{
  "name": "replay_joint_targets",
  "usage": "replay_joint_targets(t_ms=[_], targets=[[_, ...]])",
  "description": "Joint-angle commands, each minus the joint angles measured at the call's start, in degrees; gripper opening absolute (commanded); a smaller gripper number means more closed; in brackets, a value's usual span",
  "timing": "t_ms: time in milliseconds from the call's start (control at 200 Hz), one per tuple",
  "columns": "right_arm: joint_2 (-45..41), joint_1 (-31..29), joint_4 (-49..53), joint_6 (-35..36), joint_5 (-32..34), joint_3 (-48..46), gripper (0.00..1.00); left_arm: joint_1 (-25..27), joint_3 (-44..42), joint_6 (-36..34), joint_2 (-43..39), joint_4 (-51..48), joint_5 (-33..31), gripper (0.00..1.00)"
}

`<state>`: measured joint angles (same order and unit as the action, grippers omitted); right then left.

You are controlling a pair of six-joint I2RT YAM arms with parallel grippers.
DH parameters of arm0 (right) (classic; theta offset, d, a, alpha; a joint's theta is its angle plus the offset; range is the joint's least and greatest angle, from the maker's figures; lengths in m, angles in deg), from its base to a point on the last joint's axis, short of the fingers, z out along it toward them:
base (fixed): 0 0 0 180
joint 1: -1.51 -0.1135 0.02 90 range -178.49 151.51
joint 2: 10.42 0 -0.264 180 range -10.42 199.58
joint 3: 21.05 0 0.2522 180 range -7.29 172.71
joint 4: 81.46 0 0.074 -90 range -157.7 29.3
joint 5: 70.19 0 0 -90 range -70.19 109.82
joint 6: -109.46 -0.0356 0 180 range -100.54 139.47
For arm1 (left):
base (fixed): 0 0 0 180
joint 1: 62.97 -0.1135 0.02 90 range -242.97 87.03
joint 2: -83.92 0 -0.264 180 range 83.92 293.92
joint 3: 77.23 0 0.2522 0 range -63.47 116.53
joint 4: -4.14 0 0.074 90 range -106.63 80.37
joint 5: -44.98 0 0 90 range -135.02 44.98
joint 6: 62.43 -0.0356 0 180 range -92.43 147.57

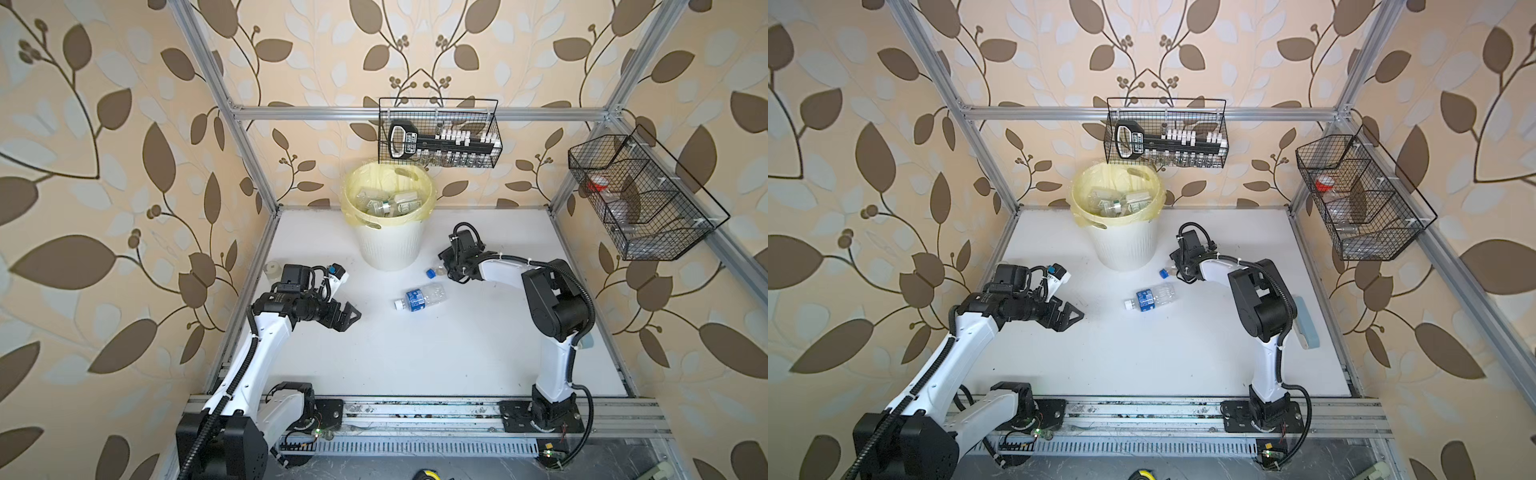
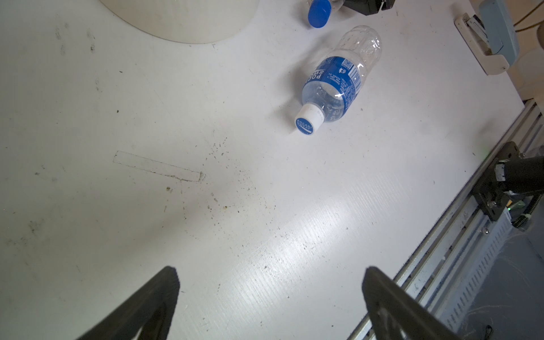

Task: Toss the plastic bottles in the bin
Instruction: 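Lower the right gripper onto the Pepsi bottle and close it, then lift the Pepsi bottle with the right gripper and carry it toward the bin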

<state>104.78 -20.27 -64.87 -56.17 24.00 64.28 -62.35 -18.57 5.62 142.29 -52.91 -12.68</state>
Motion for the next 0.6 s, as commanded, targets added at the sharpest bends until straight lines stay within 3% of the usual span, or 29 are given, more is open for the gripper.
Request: replay_joint_targets(t_ms=[0, 200, 595], targets=[[-0.3, 0.4, 0.3, 4.1, -3.1, -1.9, 0.55, -0.7, 1.1, -0.2, 0.1, 0.0, -0.4, 0.99], [-5.3, 2.6, -8.8, 2.9, -7.0, -11.5, 0.53, -0.7, 1.1, -0.1, 0.7, 0.0, -0.9, 0.99], [-21.1, 5.8, -8.5, 7.9, -9.5, -21.8, 0.52, -0.7, 1.1, -2.6, -1.7, -1.8, 3.1, 0.99]])
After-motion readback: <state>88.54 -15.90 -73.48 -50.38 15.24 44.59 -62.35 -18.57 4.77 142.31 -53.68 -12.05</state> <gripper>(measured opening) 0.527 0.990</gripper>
